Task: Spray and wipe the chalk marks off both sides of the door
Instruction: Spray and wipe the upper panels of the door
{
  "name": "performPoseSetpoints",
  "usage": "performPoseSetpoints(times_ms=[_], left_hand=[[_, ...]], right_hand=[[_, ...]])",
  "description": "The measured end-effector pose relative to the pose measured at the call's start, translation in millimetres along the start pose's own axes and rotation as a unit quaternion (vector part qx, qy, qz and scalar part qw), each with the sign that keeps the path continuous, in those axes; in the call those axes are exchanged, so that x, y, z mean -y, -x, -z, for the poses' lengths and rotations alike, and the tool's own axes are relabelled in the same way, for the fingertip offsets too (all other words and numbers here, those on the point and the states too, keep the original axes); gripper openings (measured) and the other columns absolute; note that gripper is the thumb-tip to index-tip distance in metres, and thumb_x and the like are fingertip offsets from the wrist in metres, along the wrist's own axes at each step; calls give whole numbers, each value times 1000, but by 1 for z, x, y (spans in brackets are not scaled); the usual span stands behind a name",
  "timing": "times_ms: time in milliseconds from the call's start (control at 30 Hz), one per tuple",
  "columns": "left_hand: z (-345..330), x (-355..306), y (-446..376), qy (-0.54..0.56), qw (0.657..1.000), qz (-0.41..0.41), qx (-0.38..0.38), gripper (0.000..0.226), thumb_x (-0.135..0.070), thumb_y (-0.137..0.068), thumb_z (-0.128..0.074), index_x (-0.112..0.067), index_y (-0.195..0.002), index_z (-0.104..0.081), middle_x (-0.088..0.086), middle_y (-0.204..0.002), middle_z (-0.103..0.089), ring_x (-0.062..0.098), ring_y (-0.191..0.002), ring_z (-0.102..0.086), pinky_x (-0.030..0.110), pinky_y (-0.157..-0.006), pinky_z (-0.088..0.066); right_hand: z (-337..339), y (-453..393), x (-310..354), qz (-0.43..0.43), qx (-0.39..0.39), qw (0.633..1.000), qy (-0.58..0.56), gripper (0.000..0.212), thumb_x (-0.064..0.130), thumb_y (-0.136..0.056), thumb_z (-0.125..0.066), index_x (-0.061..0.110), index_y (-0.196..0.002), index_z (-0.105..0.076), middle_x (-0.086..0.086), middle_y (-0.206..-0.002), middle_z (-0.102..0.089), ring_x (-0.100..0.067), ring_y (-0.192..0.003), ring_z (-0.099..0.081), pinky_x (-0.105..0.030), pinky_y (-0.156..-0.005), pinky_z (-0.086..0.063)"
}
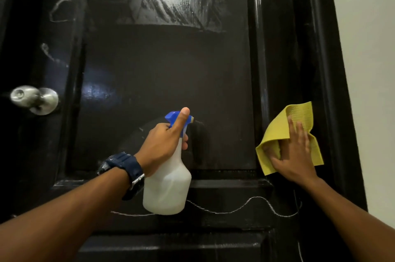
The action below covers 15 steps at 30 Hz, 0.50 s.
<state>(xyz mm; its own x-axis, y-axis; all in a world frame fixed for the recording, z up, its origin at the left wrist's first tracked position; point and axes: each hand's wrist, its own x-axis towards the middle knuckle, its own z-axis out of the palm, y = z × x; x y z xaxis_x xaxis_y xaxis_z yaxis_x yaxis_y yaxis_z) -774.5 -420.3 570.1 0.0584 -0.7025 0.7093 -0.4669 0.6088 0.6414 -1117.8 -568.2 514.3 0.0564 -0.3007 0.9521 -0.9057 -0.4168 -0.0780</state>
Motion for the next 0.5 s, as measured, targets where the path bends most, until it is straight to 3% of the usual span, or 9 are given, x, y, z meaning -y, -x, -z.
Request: performPoseSetpoints(times_ms=[67,167,333,500], left_hand=[[12,8,3,-7,1000,6,-1,80,-73,-93,-33,-1,-88,-68,11,-80,-73,18,-69,-66,33,-73,-52],[34,15,11,-22,999,17,-30,78,-72,-92,-32,-3,-87,-69,7,-76,-71,16,-68,-65,28,-69,-49],[66,30,22,-23,997,18,-72,81,-72,-92,-33,1,-89,-70,8,-75,-73,14,-66,-65,28,-71,-46],[90,52,33,-24,996,37,-83,81,-72,-92,-35,0,-88,-71,13,-78,-74,17,-67,-66,31,-73,-49]], right_hand=[[2,0,-4,0,10,1000,19,94,76,-81,-38,20,-156,-28,14,-166,19,-25,-154,14,-57,-122,-1],[4,-1,0,2,41,998,37,89,78,-83,-32,24,-155,-33,11,-167,19,-28,-154,15,-55,-121,3],[2,-6,9,-14,78,995,55,68,72,-92,-12,47,-155,-10,16,-163,27,-28,-151,25,-57,-122,9],[12,-7,9,-33,92,995,1,68,70,-92,-9,47,-156,-9,15,-166,16,-24,-149,25,-53,-120,10]])
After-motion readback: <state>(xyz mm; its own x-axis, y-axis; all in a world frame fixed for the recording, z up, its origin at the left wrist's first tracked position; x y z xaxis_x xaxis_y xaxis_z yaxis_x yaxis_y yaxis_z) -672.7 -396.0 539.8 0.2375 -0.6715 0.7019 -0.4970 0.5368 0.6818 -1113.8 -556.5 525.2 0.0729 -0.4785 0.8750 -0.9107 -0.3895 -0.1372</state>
